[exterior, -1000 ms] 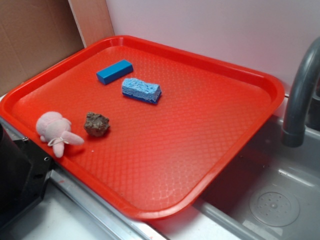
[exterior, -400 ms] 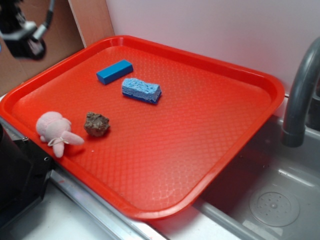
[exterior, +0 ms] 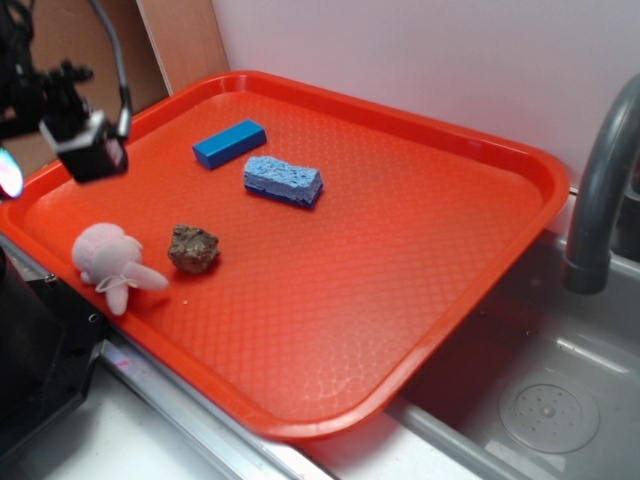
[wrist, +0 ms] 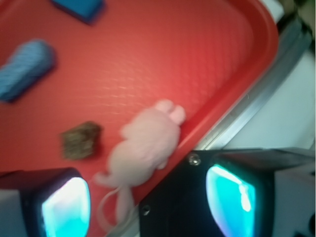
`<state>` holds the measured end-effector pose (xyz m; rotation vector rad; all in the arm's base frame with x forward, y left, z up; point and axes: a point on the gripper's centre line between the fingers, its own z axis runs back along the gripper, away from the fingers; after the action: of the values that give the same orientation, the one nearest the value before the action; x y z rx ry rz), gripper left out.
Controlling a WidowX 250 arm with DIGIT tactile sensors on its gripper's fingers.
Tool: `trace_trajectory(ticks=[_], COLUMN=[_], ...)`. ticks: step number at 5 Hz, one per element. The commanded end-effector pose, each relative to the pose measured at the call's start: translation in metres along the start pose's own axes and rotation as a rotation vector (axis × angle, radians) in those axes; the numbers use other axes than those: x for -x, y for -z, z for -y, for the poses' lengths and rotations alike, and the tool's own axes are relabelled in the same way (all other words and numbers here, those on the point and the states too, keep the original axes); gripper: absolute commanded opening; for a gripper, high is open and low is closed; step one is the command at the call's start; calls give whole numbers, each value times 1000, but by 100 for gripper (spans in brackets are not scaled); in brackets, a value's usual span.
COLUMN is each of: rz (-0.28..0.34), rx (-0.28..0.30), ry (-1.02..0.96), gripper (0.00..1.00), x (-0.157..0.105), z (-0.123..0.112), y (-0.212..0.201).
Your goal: Grab the pink bunny.
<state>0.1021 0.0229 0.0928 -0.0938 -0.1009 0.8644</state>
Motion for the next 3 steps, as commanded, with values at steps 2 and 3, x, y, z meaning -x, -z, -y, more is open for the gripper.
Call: trace_trajectory(ticks=[2,3], rz=[-21,-42], rx=[-54,-78], ry=[243,273], gripper=[100,100], x=[-14,-7], z=[13,17], y=[65,74])
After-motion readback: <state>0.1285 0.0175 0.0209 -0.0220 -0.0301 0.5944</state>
